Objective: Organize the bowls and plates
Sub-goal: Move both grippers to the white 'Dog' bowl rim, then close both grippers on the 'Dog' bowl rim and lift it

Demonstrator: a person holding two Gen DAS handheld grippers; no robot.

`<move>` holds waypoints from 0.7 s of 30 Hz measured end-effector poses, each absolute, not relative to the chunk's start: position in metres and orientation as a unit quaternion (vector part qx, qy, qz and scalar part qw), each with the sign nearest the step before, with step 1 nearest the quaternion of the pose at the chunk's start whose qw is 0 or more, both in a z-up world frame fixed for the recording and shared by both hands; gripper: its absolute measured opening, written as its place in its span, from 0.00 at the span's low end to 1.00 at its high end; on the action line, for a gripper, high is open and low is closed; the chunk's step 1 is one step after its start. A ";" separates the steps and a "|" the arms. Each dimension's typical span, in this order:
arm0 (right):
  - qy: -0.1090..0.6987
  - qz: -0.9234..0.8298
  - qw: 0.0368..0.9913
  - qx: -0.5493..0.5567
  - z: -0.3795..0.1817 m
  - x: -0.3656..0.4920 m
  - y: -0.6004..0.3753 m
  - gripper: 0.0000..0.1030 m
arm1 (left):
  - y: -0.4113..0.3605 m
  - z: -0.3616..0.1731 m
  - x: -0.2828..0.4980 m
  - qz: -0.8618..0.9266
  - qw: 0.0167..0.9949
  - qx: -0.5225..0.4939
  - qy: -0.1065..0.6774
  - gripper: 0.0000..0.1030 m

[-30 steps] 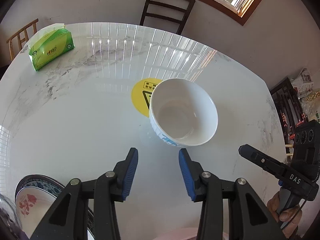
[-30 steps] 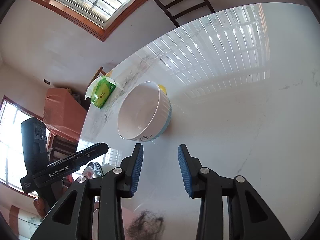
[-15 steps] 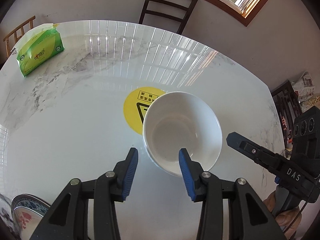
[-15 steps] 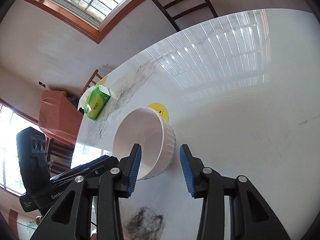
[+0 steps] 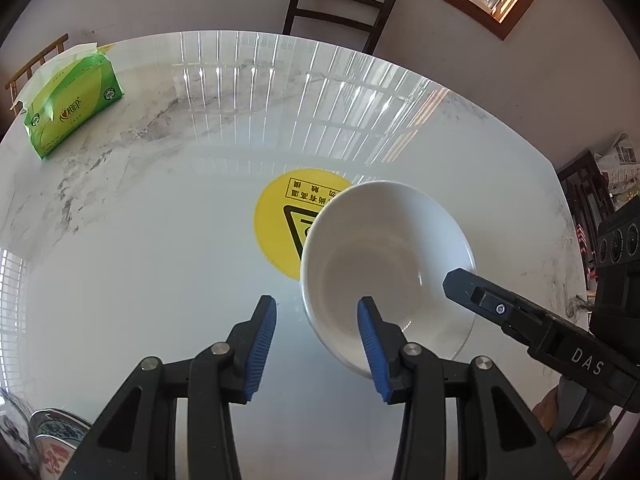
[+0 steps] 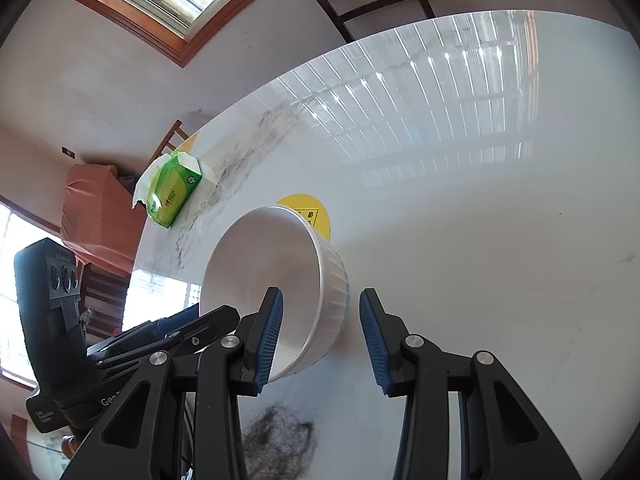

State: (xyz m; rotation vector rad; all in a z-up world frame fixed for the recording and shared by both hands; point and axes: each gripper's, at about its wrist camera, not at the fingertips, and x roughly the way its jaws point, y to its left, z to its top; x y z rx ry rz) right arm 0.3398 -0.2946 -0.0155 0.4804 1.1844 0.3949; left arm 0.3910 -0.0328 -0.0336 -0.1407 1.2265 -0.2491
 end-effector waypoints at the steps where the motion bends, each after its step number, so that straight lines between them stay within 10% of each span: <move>1: 0.552 0.183 0.782 0.226 -0.017 0.340 -0.295 0.37 | -0.034 -0.034 0.391 -0.117 0.809 -0.063 0.573 0.42; 5: 0.566 0.194 0.767 0.231 -0.027 0.341 -0.293 0.24 | -0.040 -0.039 0.389 -0.113 0.809 -0.043 0.575 0.42; 11: 0.564 0.199 0.770 0.222 -0.024 0.336 -0.291 0.19 | -0.034 -0.039 0.387 -0.086 0.818 -0.044 0.567 0.13; 21: 0.552 0.212 0.773 0.231 0.006 0.312 -0.296 0.18 | -0.031 -0.008 0.355 -0.087 0.830 -0.047 0.548 0.13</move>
